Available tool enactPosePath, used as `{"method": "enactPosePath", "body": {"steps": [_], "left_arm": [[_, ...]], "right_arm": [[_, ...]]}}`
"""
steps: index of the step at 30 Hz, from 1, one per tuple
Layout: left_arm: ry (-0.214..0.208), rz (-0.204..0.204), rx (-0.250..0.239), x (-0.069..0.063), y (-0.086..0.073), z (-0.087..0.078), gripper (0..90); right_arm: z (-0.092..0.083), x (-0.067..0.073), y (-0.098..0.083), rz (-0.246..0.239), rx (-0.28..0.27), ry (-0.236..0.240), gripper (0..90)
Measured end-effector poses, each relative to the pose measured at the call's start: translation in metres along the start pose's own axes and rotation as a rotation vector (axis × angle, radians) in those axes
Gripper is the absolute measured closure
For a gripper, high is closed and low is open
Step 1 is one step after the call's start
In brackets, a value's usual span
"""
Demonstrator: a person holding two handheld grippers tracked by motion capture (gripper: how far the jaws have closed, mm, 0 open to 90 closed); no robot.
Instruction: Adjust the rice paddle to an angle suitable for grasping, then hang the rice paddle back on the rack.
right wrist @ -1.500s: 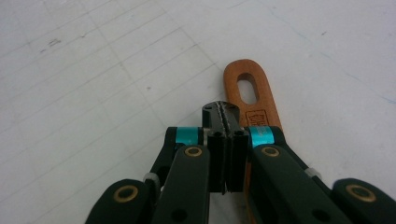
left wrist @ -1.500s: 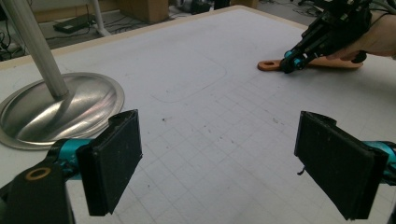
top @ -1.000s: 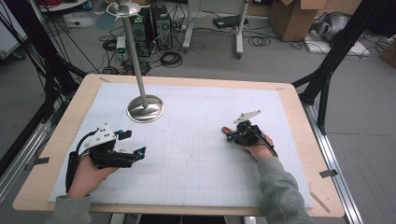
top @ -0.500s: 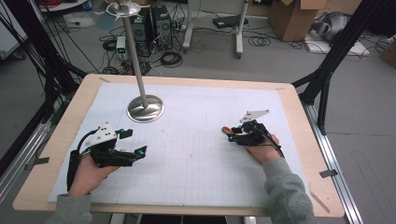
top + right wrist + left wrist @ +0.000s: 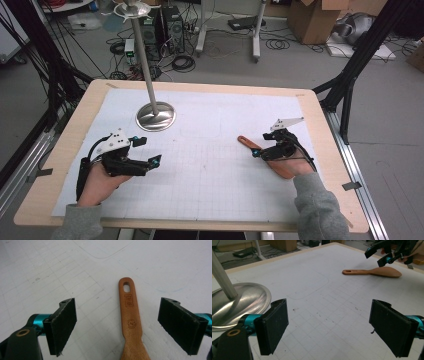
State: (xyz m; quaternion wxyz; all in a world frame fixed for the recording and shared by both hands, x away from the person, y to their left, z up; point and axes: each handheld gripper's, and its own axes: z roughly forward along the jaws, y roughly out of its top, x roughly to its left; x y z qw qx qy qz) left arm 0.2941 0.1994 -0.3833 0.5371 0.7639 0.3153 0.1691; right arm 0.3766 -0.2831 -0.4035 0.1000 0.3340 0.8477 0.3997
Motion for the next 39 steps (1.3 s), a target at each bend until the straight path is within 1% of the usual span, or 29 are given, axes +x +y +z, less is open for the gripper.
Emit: {"method": "enactPosePath", "body": {"steps": [3, 7, 12, 15, 18, 24, 31, 35, 39], "left_arm": [[-0.002, 0.0, 0.0, 0.0, 0.0, 0.0, 16.0], [0.0, -0.001, 0.001, 0.0, 0.0, 0.0, 16.1], [0.001, 0.003, 0.0, 0.0, 0.0, -0.001, 16.1], [0.004, -0.002, 0.0, 0.0, -0.001, -0.002, 16.1], [0.008, -0.002, 0.001, 0.0, -0.001, -0.003, 16.1], [0.013, -0.004, 0.0, -0.001, -0.002, -0.005, 16.1], [0.016, -0.004, 0.004, -0.002, -0.004, -0.007, 16.1], [0.022, -0.006, 0.006, -0.002, -0.005, -0.009, 16.1], [0.027, -0.008, 0.009, -0.002, -0.007, -0.011, 16.1]], "right_arm": [[-0.002, -0.001, 0.0, 0.01, -0.006, -0.007, 14.3], [-0.002, -0.002, -0.001, 0.001, -0.001, -0.011, 14.3], [-0.002, -0.002, -0.002, -0.006, 0.016, -0.004, 14.3], [-0.001, -0.003, -0.002, -0.015, 0.023, 0.003, 14.3], [0.001, -0.005, -0.003, -0.026, 0.039, 0.002, 14.3], [0.003, -0.006, -0.004, -0.033, 0.067, 0.0, 14.3], [0.005, -0.009, -0.003, -0.049, 0.112, -0.008, 14.3], [0.007, -0.012, -0.004, -0.04, 0.128, -0.004, 14.5], [0.011, -0.016, -0.005, -0.047, 0.149, -0.008, 15.1]]}}
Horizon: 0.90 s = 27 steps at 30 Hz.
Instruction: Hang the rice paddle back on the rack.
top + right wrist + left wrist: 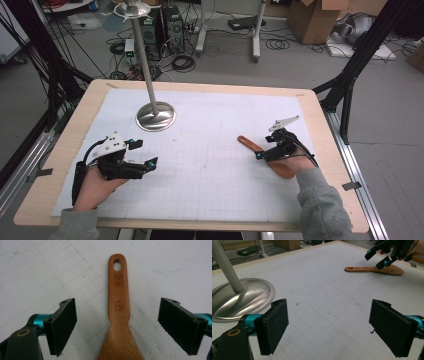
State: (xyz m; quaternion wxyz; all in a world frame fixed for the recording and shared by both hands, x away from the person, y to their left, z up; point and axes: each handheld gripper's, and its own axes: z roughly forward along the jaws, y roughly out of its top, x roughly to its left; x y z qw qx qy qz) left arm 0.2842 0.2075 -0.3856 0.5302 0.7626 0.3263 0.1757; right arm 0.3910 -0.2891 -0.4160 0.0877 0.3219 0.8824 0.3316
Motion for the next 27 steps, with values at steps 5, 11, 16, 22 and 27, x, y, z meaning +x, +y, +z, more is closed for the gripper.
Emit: {"method": "enactPosePath", "body": {"steps": [5, 11, 16, 22, 27], "left_arm": [[0.006, -0.001, 0.006, 0.0, -0.002, -0.002, 16.2], [0.01, -0.005, 0.005, 0.001, -0.003, -0.004, 16.2], [0.012, -0.005, 0.01, 0.001, -0.004, -0.006, 16.3], [0.016, -0.009, 0.01, 0.002, -0.006, -0.007, 16.2], [0.02, -0.007, 0.013, 0.002, -0.006, -0.009, 16.3]], "right_arm": [[0.004, -0.001, 0.001, -0.02, 0.029, -0.005, 19.4], [0.009, -0.004, 0.0, -0.034, 0.065, -0.016, 25.6], [0.012, -0.006, 0.0, -0.029, 0.074, -0.019, 30.4], [0.015, -0.005, 0.001, -0.041, 0.085, -0.013, 37.3], [0.016, -0.003, 0.002, -0.042, 0.09, -0.02, 42.0]]}}
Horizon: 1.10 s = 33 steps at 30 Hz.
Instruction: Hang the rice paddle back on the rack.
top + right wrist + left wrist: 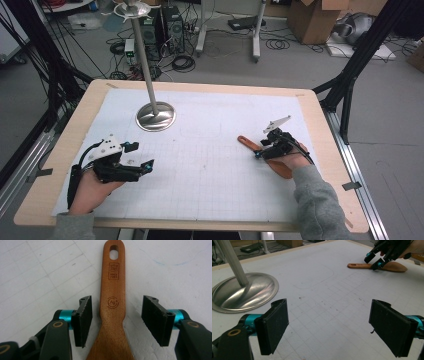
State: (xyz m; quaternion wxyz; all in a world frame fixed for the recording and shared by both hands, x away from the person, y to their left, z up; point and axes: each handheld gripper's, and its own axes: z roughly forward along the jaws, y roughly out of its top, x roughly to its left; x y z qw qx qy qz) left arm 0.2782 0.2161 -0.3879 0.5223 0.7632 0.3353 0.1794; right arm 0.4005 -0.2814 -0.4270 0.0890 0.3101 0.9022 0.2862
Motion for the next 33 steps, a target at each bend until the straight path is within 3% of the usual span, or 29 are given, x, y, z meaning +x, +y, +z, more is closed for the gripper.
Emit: {"method": "enactPosePath", "body": {"steps": [8, 20, 33], "left_arm": [[0.007, -0.004, -0.004, 0.0015, -0.0001, -0.0027, 16.4], [0.01, -0.008, -0.008, 0.0021, -0.0003, -0.0043, 16.4], [0.009, -0.004, -0.004, 0.0026, -0.0002, -0.0038, 16.5]], "right_arm": [[0.0007, 0.0016, 0.0015, -0.026, -0.006, 0.001, 50.3], [-0.0005, 0.0023, 0.0006, -0.017, -0.004, -0.005, 64.0], [-0.0017, 0.0064, 0.0032, -0.003, 0.014, -0.022, 64.9]]}}
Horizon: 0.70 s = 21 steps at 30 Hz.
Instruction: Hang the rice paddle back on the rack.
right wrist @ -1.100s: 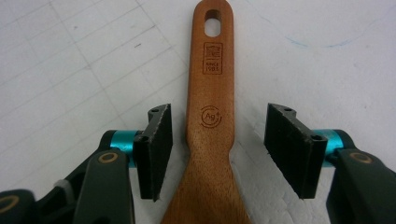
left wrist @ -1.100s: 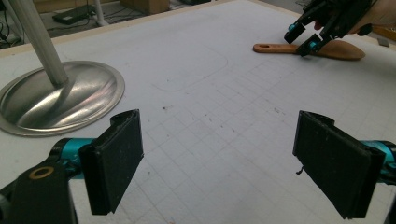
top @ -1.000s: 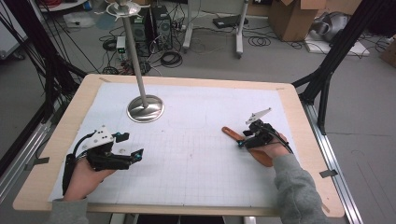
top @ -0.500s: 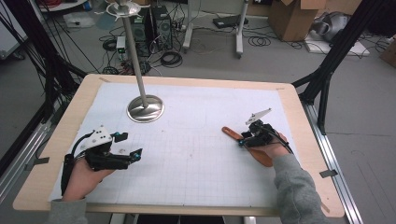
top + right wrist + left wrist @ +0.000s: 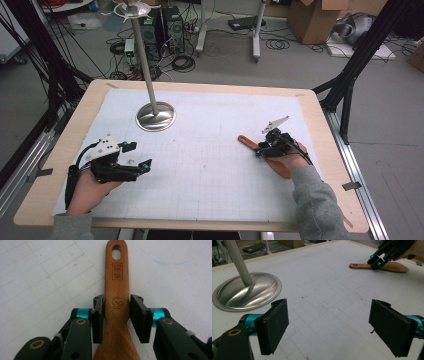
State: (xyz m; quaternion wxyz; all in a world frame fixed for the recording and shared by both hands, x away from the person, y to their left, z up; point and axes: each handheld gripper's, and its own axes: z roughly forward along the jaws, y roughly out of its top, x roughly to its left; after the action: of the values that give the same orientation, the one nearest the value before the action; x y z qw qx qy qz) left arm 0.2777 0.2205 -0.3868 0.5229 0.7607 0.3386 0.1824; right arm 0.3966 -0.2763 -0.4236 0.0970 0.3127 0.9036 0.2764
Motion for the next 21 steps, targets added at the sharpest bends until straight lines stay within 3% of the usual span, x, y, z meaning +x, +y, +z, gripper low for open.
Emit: {"method": "enactPosePath", "body": {"steps": [6, 21], "left_arm": [[0.0, 0.0, 0.0, 0.0, 0.0, 0.001, 16.5], [-0.004, 0.0, 0.002, -0.001, 0.001, 0.003, 16.5]], "right_arm": [[-0.008, 0.001, 0.0, 0.004, -0.019, 0.011, 64.9], [-0.036, 0.005, 0.0, 0.01, -0.177, 0.027, 64.9]]}}
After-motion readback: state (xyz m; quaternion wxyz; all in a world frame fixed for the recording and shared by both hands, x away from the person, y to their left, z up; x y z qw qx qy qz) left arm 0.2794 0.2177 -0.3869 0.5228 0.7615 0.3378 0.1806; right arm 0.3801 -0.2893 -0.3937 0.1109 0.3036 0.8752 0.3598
